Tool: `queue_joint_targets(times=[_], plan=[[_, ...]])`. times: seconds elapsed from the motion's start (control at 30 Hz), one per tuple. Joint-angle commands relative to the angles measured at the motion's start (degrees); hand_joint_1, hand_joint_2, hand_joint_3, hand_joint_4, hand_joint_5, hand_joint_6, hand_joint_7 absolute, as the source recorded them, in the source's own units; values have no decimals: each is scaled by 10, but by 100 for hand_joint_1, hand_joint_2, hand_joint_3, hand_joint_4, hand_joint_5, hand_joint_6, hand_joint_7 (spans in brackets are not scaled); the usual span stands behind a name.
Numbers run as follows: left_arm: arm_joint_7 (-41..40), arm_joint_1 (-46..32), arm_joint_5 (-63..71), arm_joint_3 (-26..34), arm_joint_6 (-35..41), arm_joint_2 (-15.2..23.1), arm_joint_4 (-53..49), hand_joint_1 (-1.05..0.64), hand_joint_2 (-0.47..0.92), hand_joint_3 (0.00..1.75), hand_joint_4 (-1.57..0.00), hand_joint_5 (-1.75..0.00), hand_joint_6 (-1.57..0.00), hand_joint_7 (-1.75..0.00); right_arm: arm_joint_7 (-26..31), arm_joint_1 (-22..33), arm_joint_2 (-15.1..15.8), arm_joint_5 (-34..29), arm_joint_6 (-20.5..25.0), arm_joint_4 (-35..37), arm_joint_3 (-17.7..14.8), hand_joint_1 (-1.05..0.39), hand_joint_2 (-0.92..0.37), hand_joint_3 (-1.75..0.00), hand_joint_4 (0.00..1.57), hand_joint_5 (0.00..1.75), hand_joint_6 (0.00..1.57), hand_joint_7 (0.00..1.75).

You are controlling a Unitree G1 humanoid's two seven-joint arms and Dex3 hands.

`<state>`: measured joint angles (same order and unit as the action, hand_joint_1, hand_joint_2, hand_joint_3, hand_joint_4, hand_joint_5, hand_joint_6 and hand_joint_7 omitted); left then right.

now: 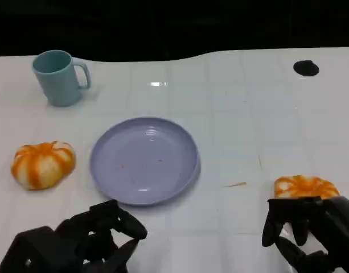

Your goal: Grasp the bread from the table and place it into the plate.

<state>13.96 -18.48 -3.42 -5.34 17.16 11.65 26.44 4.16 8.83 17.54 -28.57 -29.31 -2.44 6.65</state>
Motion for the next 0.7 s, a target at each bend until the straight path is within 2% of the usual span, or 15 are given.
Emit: queue_joint_targets(times=[0.03,0.27,0.4,0.53,0.63,0.7], plan=[[3,-5,-5,5,1,5,6,-26,80,66,-66,-175,-62,-130,-3,2,6,18,-3,0,-6,-7,-12,-145,96,174,93,126],[4,-6,-7,7,0,5,6,-26,80,65,-66,-175,-62,-131,-15,8,5,30,13,-16,-8,-7,-13,-144,94,174,92,117],[4,-6,-6,7,-1,6,6,-26,80,66,-66,-175,-62,-131,-20,12,3,30,28,-35,-12,-6,-18,-127,88,168,95,93],[5,-7,-4,7,-5,7,4,-25,80,66,-66,-175,-62,-130,-13,13,11,-9,45,-63,-18,-15,-22,-114,87,139,95,79],[6,-8,-7,8,-3,7,6,-26,80,66,-65,-175,-61,-130,-21,17,19,-54,76,-99,-23,-25,-33,-92,81,123,91,66],[6,-9,-9,9,1,6,8,-26,80,66,-66,-175,-61,-130,-31,21,26,-89,103,-126,-25,-32,-47,-67,76,109,89,53]])
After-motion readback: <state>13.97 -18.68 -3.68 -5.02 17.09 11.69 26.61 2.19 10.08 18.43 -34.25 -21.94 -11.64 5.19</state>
